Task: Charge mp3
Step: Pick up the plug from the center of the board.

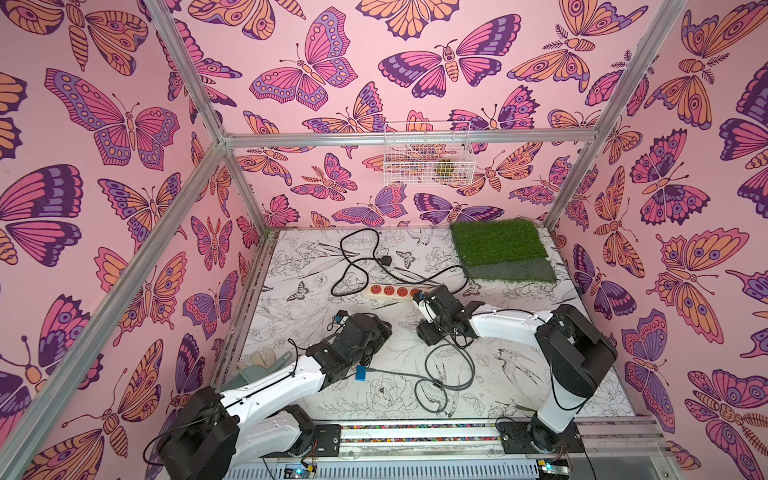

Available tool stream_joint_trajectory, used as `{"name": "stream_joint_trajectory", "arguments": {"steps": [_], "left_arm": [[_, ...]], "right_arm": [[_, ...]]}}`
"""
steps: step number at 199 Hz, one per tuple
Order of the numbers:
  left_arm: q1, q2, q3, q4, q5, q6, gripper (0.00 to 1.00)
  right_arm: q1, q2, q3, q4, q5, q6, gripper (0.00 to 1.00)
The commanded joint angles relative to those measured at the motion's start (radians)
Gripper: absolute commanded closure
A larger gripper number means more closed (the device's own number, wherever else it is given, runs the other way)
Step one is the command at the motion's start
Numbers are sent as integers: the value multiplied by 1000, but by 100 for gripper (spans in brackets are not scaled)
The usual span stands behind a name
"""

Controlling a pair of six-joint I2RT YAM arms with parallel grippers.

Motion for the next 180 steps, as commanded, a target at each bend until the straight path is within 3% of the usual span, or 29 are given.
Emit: {"name": "stream_joint_trajectory", "arguments": {"steps": [1,17,60,122,155,180], "left_arm": [[8,-6,-19,-29,-16,18,17],[9,-8,-19,-29,-16,17,17],[9,-19,-26,-29,-20,15,17],[11,-18,-25,-28,-17,15,17],[11,-14,-25,-11,-10,15,17],[11,-4,-28,18,7,11,17]], "right_arm": [[-1,15,12,15,16,-20,35],[-1,19,16,11,17,-25,36],[-1,43,17,4,2,-22,48],[-1,1,30,-21,-27,-20,75],[0,-70,24,-16,-94,-21,88],[-1,-114,23,-11,-180,-26,92]]}}
